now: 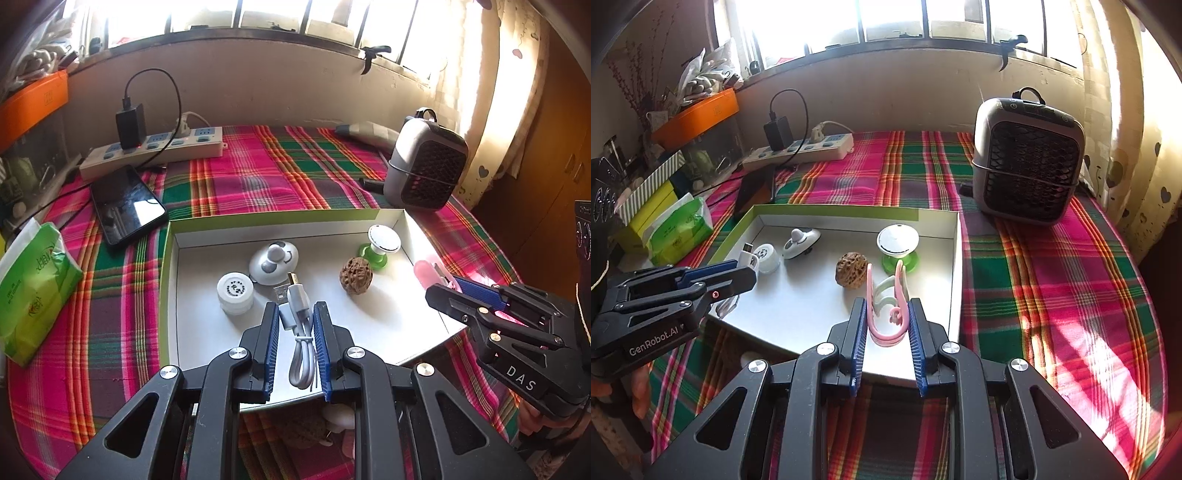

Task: Organize objects
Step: 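Lift the pink clip and white cable and carry both over the box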

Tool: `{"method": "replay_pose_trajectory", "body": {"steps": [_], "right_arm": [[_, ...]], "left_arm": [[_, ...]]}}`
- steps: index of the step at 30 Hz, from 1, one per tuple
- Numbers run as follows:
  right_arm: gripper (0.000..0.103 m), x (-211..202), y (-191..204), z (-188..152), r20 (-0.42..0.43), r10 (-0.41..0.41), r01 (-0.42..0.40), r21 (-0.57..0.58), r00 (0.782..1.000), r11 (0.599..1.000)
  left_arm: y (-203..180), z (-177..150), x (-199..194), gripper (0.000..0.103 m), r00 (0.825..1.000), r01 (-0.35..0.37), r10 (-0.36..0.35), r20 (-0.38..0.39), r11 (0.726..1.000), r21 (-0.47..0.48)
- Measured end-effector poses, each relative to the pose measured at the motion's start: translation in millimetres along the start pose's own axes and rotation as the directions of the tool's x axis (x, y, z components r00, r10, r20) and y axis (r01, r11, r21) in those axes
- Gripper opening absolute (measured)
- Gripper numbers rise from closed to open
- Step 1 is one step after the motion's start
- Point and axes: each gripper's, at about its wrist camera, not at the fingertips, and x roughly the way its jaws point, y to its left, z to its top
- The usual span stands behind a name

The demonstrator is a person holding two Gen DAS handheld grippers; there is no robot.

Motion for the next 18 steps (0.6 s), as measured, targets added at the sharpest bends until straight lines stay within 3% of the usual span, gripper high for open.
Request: {"method": "replay_pose_trajectory", "body": {"steps": [18], "right_arm": [[0.023,45,-8,10,-0.106,-0.010,0.008,-0.015,0.994,1.000]], "left_arm": [[-2,17,42,0.017,0.997,0.010,-0.009,-0.079,1.000,0.014]]}}
